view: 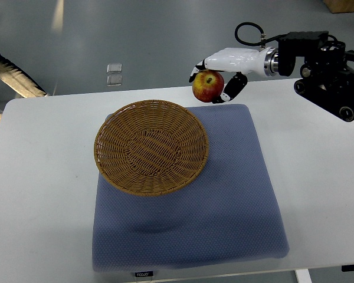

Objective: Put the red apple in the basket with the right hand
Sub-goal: 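Lift the apple with the right hand and carry it over the basket, then lower the apple into the basket and open the right hand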

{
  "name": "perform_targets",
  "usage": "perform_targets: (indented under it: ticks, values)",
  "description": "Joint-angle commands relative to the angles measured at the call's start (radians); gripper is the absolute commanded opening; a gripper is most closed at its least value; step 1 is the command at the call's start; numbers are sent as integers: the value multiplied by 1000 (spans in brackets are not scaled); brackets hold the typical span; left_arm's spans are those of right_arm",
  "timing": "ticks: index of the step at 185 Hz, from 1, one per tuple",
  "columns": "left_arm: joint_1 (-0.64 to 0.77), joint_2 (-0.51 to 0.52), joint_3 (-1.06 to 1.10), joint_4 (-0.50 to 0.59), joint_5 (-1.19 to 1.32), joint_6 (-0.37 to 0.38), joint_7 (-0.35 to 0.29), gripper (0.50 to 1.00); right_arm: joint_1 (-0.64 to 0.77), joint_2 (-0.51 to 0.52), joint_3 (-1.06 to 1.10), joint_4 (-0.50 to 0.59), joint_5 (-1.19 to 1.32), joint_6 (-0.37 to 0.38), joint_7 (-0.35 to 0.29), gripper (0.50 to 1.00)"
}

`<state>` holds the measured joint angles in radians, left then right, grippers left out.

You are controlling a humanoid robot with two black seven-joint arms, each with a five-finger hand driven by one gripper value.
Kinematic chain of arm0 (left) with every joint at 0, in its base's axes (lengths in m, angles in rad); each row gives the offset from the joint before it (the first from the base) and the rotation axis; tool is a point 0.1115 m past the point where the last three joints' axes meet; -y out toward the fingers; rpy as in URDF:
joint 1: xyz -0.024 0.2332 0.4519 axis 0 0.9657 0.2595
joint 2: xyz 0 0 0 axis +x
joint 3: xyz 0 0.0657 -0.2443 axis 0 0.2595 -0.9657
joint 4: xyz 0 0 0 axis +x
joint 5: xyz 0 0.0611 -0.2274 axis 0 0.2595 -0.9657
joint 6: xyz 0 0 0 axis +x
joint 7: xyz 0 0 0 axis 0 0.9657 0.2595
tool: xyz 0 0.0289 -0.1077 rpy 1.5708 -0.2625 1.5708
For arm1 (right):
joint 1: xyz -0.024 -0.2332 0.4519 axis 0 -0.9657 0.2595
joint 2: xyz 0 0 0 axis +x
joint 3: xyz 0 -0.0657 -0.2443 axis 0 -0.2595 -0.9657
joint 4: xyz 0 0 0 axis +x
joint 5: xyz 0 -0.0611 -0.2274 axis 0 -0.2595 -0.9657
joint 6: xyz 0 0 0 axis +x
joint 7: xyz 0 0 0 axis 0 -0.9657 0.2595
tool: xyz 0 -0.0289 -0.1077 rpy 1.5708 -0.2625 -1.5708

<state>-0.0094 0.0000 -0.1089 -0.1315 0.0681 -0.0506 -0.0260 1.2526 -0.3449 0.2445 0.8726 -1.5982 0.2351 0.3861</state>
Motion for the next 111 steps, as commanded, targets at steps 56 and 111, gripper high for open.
perform_targets:
  ticks: [56,111]
  values:
    - [0,0,0,0,1,0,0,1000,-2,193,-5,-10,0,7,-3,744]
    - [0,0,0,0,-1,0,0,1000,-94,213,-16,-20,-3,6,-3,748]
